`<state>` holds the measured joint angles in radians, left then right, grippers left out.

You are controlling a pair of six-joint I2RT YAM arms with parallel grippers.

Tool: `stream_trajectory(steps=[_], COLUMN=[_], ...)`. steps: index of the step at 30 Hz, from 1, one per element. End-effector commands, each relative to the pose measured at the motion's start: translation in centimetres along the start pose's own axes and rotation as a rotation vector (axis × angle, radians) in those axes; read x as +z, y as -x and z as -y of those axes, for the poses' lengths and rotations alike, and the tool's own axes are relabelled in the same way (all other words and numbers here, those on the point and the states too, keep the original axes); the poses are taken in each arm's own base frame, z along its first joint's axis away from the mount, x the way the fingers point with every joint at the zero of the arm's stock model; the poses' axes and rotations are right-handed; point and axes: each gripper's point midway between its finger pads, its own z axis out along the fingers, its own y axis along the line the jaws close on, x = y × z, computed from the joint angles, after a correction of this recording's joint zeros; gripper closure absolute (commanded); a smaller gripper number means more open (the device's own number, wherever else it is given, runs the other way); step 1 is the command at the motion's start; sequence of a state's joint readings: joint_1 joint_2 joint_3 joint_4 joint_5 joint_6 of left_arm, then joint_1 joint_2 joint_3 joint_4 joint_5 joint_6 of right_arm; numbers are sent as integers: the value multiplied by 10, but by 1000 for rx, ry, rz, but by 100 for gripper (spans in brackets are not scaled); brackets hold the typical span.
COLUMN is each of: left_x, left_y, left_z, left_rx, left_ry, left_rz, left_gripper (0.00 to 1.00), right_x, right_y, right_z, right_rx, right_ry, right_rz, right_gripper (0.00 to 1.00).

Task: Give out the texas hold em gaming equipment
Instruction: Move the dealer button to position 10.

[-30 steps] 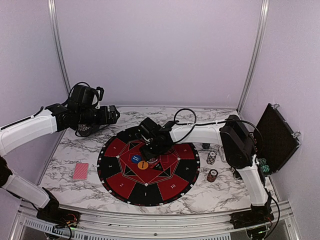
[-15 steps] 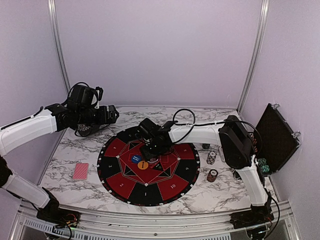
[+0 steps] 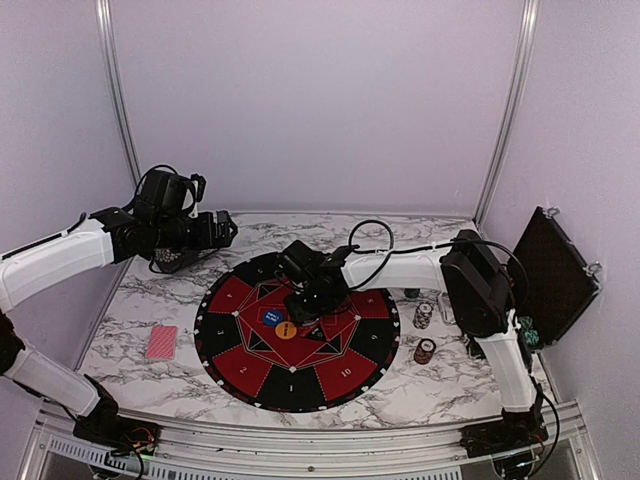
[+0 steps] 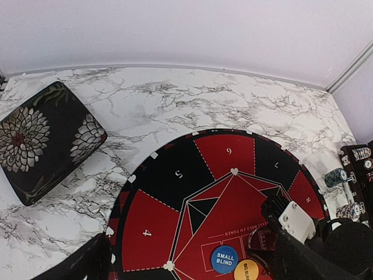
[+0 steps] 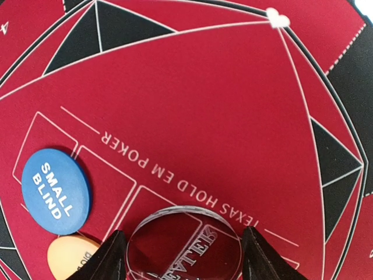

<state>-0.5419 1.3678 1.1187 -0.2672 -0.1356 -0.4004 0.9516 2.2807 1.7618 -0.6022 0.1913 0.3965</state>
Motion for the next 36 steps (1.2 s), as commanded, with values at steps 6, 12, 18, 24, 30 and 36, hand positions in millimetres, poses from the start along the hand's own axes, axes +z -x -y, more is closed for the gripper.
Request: stream_trajectory(steps=[6,12,18,24,30,36], left_x=[-2,0,0,0,2,5], left_y=[-3,-4,-6,-6,-9,-10], left_z=[-2,-3,-3,-3,-3,-1], left_rx=[-2,-6,-5,-6,-9,-14], left_ry=[-1,0,0,-2,-6,-14], left_rz=[-7,-11,-15,-17,-27,-36], left_gripper=[1,1,1,1,1,1], right_x=[-14,-15,-17,-24,-32,-36], right_y=[-26,-34,-48,-69,-93,-113], right_z=[-7,-29,-47,-62,-72,-76], right_rx=[-17,-67,-109,-147,-157,-151], right_ry=[27,61,94,118,141,153], right_rz=[-79,-94,-125,-162,-202,-229], right_gripper=[46,47,48,48,48,48])
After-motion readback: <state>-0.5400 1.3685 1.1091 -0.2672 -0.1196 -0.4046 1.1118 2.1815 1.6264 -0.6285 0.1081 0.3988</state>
